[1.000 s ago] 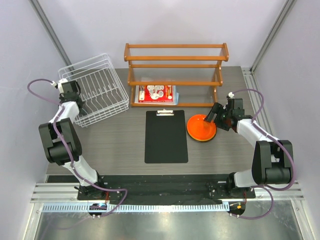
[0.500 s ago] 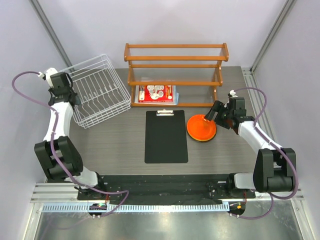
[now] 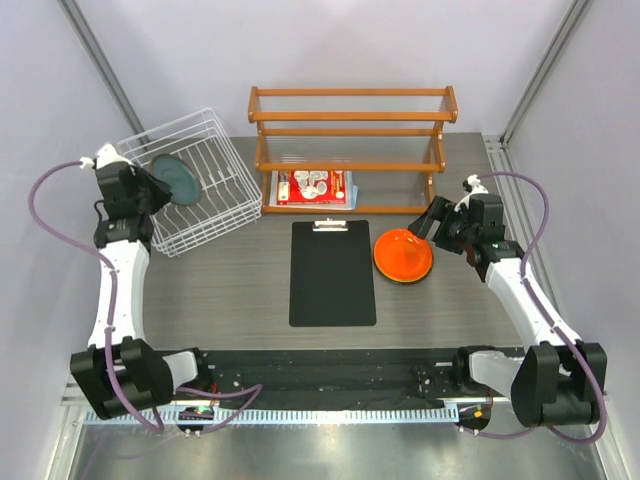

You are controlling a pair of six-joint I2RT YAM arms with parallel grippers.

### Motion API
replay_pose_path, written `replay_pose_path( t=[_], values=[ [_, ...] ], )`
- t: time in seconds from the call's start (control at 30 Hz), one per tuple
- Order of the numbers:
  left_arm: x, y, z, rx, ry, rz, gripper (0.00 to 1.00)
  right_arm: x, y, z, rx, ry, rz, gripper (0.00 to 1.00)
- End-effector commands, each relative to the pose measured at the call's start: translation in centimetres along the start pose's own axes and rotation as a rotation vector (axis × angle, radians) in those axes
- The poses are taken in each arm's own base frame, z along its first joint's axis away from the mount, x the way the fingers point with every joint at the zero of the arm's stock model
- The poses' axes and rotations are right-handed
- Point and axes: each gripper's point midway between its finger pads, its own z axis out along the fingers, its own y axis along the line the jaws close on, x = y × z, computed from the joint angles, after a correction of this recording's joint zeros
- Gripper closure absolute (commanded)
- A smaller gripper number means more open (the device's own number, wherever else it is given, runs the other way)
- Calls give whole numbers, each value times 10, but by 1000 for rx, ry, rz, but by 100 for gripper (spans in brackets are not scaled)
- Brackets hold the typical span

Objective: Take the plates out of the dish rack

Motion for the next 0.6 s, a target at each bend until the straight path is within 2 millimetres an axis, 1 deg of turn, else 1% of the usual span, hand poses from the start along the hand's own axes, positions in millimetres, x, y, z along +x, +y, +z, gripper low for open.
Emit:
replay_pose_path(
  t=[0.0, 0.03, 0.07, 0.13, 0.17, 0.2, 0.23, 0.27, 0.3, 0.33, 0.37, 0.4, 0.43, 0.47, 0.5, 0.53, 0.57],
  values=[
    [17, -67, -22, 306, 36, -70, 100, -10, 34, -16, -130, -19, -35, 16],
    [23, -74, -25, 333, 51, -103, 100, -7, 40, -18, -164, -4, -39, 16],
    [43, -87, -30, 414, 115, -117, 100, -6, 44, -18, -179, 6, -37, 16],
    [53, -108, -40, 507, 128, -138, 100, -3, 55, -19, -220, 14, -45, 16],
    [75, -119, -46, 537, 180, -146, 100, 0, 57, -18, -226, 19, -46, 16],
    [81, -127, -51, 565, 186, -148, 100, 3, 63, -18, -241, 27, -48, 16],
    [92, -146, -66, 629, 206, -133, 100, 3, 68, -18, -261, 27, -53, 16],
    [106, -148, -69, 635, 234, -140, 100, 6, 70, -17, -269, 32, -53, 16],
    [113, -154, -74, 655, 245, -137, 100, 8, 74, -17, -283, 39, -51, 16],
    [124, -164, -82, 691, 269, -129, 100, 10, 81, -18, -306, 41, -58, 16],
    [129, -168, -87, 709, 284, -149, 100, 15, 85, -16, -324, 59, -63, 16],
    [145, -167, -89, 720, 321, -153, 100, 18, 88, -15, -341, 69, -62, 15],
    [150, -179, -98, 778, 324, -163, 100, 17, 96, -15, -369, 64, -57, 16],
    [157, -183, -103, 799, 340, -169, 100, 25, 98, -13, -390, 90, -51, 15],
    [170, -181, -104, 795, 372, -184, 100, 27, 101, -12, -408, 97, -41, 15],
    [175, -188, -110, 821, 377, -186, 100, 25, 107, -11, -434, 88, -30, 15],
    [183, -189, -110, 824, 390, -188, 100, 30, 107, -9, -442, 101, -20, 15]
  ],
)
